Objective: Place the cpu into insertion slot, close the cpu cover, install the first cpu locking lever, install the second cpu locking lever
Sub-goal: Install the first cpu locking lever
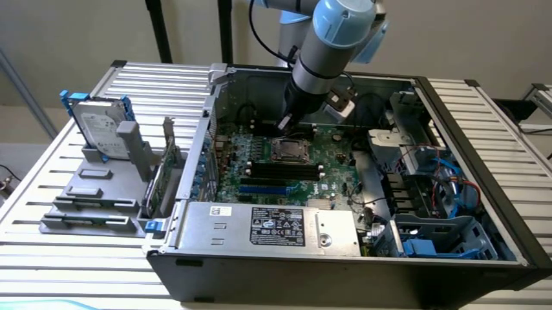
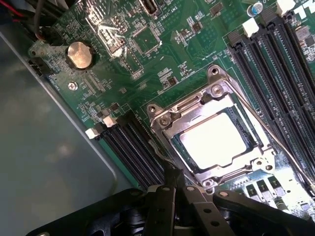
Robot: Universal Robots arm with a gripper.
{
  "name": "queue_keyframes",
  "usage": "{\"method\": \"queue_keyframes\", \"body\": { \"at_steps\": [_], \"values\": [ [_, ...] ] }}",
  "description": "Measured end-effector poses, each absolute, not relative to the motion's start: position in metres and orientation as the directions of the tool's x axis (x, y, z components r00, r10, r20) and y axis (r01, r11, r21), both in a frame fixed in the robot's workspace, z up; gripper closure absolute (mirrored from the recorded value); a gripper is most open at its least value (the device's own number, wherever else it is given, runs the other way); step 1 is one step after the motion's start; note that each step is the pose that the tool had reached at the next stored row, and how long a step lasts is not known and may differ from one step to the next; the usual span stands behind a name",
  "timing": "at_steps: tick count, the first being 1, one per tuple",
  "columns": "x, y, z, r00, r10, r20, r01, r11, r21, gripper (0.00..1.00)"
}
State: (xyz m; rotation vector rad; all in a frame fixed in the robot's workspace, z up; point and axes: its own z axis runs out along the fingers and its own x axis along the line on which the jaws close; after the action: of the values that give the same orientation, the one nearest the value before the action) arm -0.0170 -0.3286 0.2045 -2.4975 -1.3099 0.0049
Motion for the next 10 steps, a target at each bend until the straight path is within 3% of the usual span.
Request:
{"method": "queue_keyframes", "body": {
  "at_steps": [10],
  "values": [
    [-0.0177,-0.3295,0.2045,0.58,0.802,0.144,0.801,-0.528,-0.282,0.89]
  ]
}}
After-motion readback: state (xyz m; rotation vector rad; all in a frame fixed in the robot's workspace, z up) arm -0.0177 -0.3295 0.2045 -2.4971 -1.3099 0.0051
